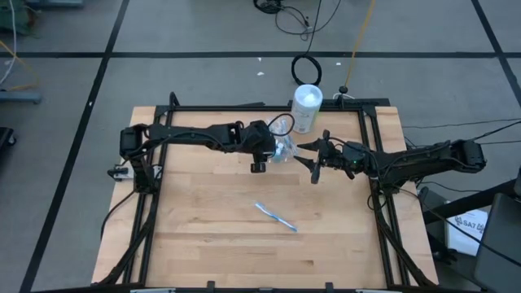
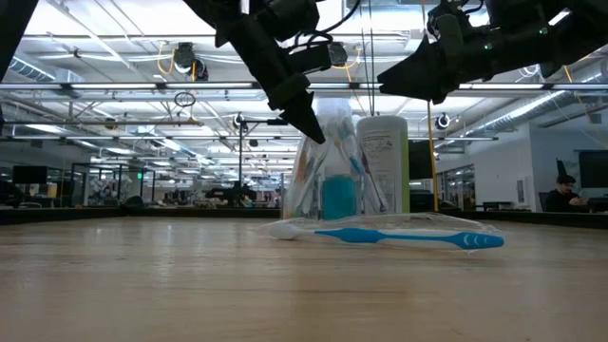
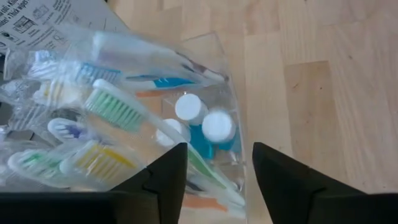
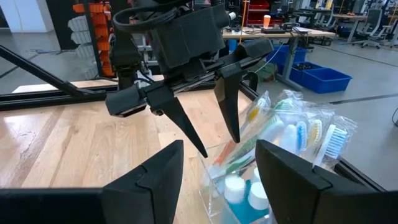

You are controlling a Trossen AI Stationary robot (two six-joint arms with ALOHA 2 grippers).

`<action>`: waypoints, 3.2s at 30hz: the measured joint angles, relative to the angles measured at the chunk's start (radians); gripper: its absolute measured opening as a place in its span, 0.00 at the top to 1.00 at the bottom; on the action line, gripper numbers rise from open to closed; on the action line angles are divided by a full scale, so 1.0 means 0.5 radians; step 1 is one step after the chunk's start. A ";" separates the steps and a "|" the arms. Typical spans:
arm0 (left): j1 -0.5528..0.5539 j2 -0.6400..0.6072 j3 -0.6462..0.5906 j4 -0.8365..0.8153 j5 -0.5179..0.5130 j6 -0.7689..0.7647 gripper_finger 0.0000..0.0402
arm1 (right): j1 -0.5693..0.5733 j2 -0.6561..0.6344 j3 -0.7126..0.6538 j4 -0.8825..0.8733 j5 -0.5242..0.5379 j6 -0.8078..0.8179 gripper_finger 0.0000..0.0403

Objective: Pick & Place toothbrushing station
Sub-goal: Put the blue toothbrush into the transparent organizer

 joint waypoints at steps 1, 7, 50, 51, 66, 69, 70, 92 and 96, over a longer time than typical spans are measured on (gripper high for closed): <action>0.000 0.000 0.000 0.001 0.000 0.001 0.53 | 0.000 0.000 0.000 0.000 0.000 0.000 0.52; -0.024 -0.020 -0.002 0.022 0.003 -0.028 0.54 | 0.000 0.000 0.000 -0.001 0.000 0.000 0.52; -0.310 -1.209 -0.953 0.044 0.214 -0.250 0.63 | 0.725 1.682 1.308 -1.017 -0.136 0.747 0.52; -0.310 -1.209 -0.953 0.043 0.216 -0.251 0.63 | 0.729 1.726 1.306 -1.054 -0.100 0.768 0.52; -0.311 -1.209 -0.953 0.006 0.223 -0.291 0.63 | 0.735 1.899 1.312 -1.000 0.089 0.778 0.62; -0.311 -1.209 -0.953 0.002 0.223 -0.291 0.63 | 0.730 1.897 1.312 -1.004 0.076 0.804 0.72; -0.311 -1.209 -0.953 0.002 0.223 -0.292 0.63 | 0.726 1.897 1.311 -1.004 0.076 0.820 0.75; -0.312 -1.208 -0.953 -0.018 0.223 -0.308 0.63 | 0.655 0.912 1.168 -0.880 0.736 0.270 0.97; -0.319 -1.207 -0.953 -0.015 0.223 -0.343 0.63 | 0.589 0.697 0.821 -0.106 0.992 -0.123 0.96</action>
